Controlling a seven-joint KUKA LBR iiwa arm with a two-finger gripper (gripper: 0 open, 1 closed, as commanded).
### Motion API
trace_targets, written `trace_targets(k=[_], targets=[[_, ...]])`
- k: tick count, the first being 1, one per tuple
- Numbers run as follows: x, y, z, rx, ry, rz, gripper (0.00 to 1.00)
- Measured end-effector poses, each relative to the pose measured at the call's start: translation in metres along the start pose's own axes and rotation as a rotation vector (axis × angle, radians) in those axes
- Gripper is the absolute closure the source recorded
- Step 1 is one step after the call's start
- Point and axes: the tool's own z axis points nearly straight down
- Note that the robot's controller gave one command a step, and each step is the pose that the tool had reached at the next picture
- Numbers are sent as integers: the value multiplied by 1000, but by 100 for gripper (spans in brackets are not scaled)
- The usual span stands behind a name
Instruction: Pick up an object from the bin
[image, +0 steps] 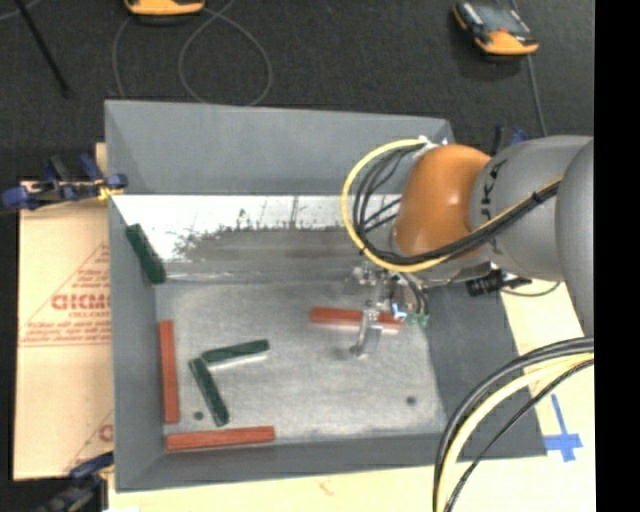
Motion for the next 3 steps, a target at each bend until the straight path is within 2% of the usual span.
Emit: trace_targets(k=[1, 2, 3], targets=[[11, -6, -4, 0, 6, 159, 0], [10, -2, 33, 1, 10, 373, 0], [9, -3, 32, 3, 8, 368, 0]])
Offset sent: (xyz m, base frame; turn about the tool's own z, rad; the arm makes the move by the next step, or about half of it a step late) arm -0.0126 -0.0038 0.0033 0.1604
